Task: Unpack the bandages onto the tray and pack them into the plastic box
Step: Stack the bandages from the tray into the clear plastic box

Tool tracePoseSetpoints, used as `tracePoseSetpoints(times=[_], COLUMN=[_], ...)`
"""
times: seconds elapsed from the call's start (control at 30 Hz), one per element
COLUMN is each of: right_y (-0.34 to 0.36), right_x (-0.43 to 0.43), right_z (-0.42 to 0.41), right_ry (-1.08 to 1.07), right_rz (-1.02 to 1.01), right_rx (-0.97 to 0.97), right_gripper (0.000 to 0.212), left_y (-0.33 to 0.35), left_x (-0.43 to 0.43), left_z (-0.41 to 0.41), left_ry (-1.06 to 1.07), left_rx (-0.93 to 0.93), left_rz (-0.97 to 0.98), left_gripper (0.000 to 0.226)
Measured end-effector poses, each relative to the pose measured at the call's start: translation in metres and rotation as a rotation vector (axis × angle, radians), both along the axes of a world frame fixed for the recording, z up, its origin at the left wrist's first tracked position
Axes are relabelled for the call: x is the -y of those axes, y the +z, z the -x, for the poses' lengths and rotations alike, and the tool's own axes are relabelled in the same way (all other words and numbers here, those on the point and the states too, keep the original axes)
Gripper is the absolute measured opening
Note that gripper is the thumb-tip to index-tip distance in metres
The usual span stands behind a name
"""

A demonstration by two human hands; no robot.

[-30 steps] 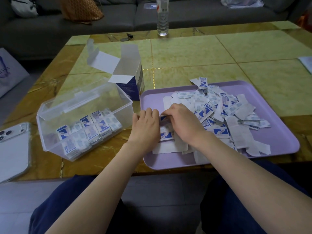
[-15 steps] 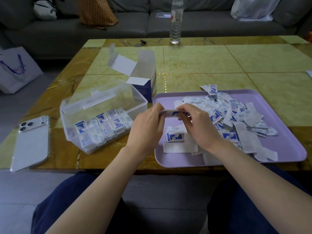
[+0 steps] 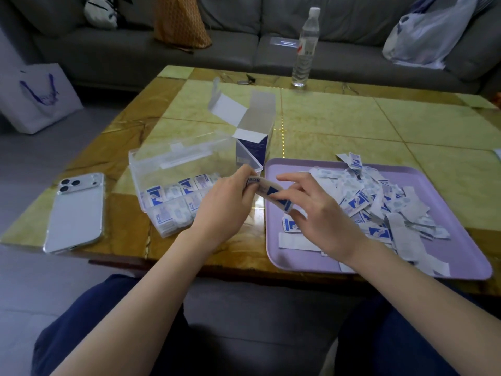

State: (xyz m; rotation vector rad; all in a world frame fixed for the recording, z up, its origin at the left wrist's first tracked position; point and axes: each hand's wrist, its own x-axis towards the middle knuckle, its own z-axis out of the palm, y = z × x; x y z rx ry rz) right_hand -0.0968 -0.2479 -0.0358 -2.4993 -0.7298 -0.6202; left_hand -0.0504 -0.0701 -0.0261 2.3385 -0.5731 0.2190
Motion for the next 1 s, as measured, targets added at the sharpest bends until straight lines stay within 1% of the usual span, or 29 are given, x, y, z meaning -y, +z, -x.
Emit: tracePoseSetpoints(times=[0.07, 0.17, 0.23, 0.33, 0.47, 0.6, 0.67, 0.77, 0.8, 0.87, 1.0], right_y=[0.008, 0.021, 0.030, 0.043, 0.056, 0.067, 0.071, 0.074, 0.074, 0.072, 0.065], right_x=[-0.004, -0.011, -0.016, -0.021, -0.027, -0.031, -0.030, -0.034, -0.037, -0.044, -0.059], right_z=[-0.001, -0.003, -0.004, -0.007, -0.013, -0.022, -0.030, -0.047, -0.053, -0.067, -0.092], right_ry=[0.005, 0.041, 0.065, 0.058, 0.061, 0.083, 0.056, -0.016, -0.038, -0.065, -0.117], right_rz=[0.052, 0.123, 0.135, 0.129, 0.150, 0.130, 0.125, 0.146, 0.152, 0.193, 0.344], right_rx=[0.050, 0.143, 0.191, 0.214, 0.237, 0.244, 0.232, 0.213, 0.196, 0.155, 0.109], right_gripper=[0.025, 0.013, 0.010, 0.008, 0.004, 0.005, 0.005, 0.006, 0.005, 0.004, 0.009], left_y=[0.002, 0.005, 0.006, 0.012, 0.023, 0.023, 0.019, 0.011, 0.010, 0.009, 0.011], left_x=[-0.006, -0.013, -0.017, -0.022, -0.030, -0.039, -0.044, -0.053, -0.055, -0.057, -0.063], left_z=[-0.001, 0.000, 0.001, 0.000, -0.004, -0.005, -0.006, -0.010, -0.011, -0.010, -0.009], left_ry=[-0.036, -0.088, -0.088, -0.061, 0.015, 0.074, 0.093, 0.116, 0.106, 0.081, 0.053], left_rx=[-0.027, -0.057, -0.056, -0.029, 0.033, 0.009, 0.017, 0.095, 0.108, 0.116, 0.137], left_rz=[0.029, 0.067, 0.103, 0.169, 0.239, 0.247, 0.148, -0.171, -0.239, -0.290, -0.282], left_gripper=[0.008, 0.005, 0.001, 0.009, 0.013, 0.021, 0.024, 0.021, 0.019, 0.017, 0.016])
